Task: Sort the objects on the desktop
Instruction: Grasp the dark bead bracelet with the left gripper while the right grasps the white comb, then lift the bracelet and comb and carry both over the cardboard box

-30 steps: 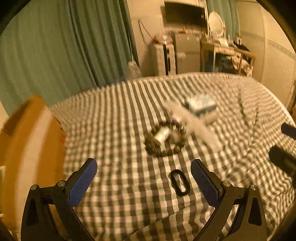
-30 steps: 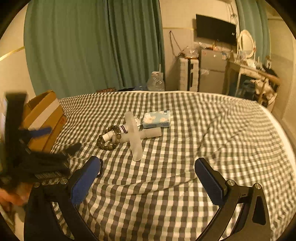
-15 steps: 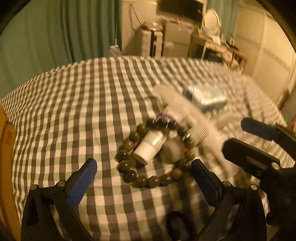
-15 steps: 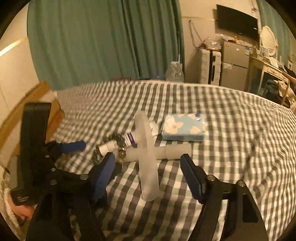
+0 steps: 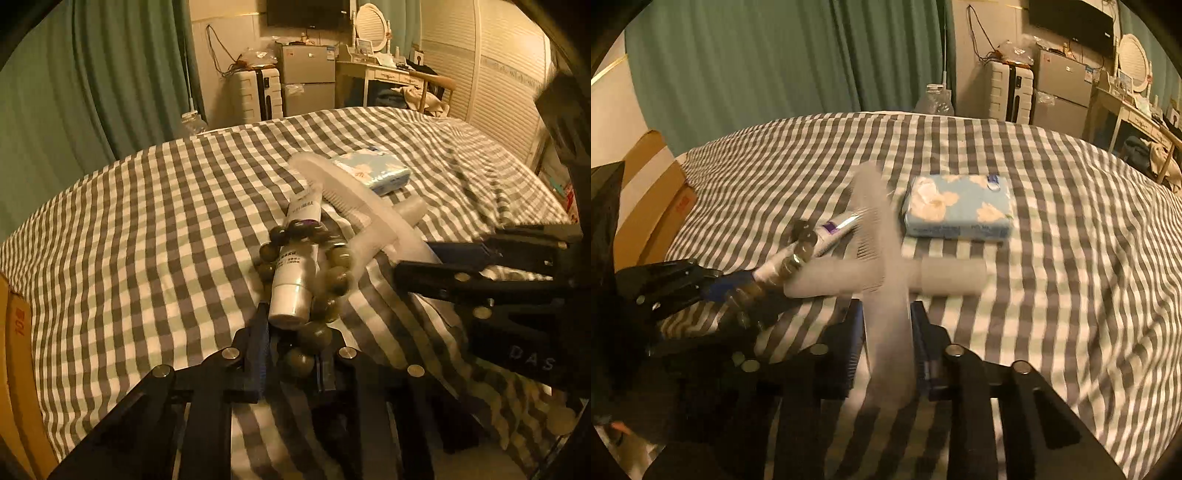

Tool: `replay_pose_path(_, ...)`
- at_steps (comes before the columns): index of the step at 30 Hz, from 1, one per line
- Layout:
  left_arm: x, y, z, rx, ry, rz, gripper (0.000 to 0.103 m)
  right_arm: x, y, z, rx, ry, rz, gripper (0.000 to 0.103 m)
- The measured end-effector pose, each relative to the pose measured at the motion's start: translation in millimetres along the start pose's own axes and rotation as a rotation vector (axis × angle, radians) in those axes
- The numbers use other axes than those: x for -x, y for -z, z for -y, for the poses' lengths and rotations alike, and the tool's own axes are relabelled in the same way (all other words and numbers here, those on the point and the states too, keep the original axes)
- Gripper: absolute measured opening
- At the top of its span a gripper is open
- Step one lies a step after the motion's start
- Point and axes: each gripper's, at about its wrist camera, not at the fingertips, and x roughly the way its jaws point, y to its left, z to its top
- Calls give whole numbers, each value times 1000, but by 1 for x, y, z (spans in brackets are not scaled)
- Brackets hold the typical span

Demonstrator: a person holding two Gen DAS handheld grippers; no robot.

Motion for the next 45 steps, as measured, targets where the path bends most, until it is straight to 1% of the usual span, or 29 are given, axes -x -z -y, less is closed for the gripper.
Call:
replay_pose_path(4,25,3,-9,59,30,12,18,17,18,1,-12,17,-22,23)
replay_pose_path(7,47,3,-14,96,44,33,18,38,24,6,-51,8,-3,22)
replay_pose_path(9,58,4,-18,119,54,40,18,51,28,8,-85,-1,9,19)
replay_pose_path(10,65,5,-19,127,65,38,18,58,31,8,-106,-8,18,8)
replay_pose_path(11,72,7,-18,131,68,40,17,65,35,8,-124,-17,21,4)
replay_pose_path(16,94,10,-18,133,81,52,17,81,46,3,-128,10,2,4)
replay_pose_path(18,104,13,-20,152,88,60,17,88,51,3,-140,0,7,4)
replay_pose_path(21,117,12,-29,203,109,91,16,99,52,1,-159,-15,26,4)
replay_pose_path(23,127,14,-34,231,120,110,11,105,52,1,-169,-28,38,4)
replay_pose_path(27,134,17,-40,262,129,118,11,110,52,0,-175,-43,42,4)
replay_pose_path(29,138,18,-40,267,147,124,11,112,52,-2,-177,-44,51,4)
replay_pose_path(31,144,17,-37,261,149,139,11,115,51,-3,-189,-57,65,4)
replay_pose_path(35,165,18,-37,270,172,178,11,127,47,-4,-213,-95,99,4)
replay_pose_path(36,169,16,-37,274,181,177,11,131,46,-6,-207,-91,106,4)
replay_pose_path(39,186,11,-35,248,171,185,11,144,40,-15,-181,-86,130,4)
replay_pose_path(45,223,-5,-41,226,179,228,11,168,27,-49,-116,-80,169,4)
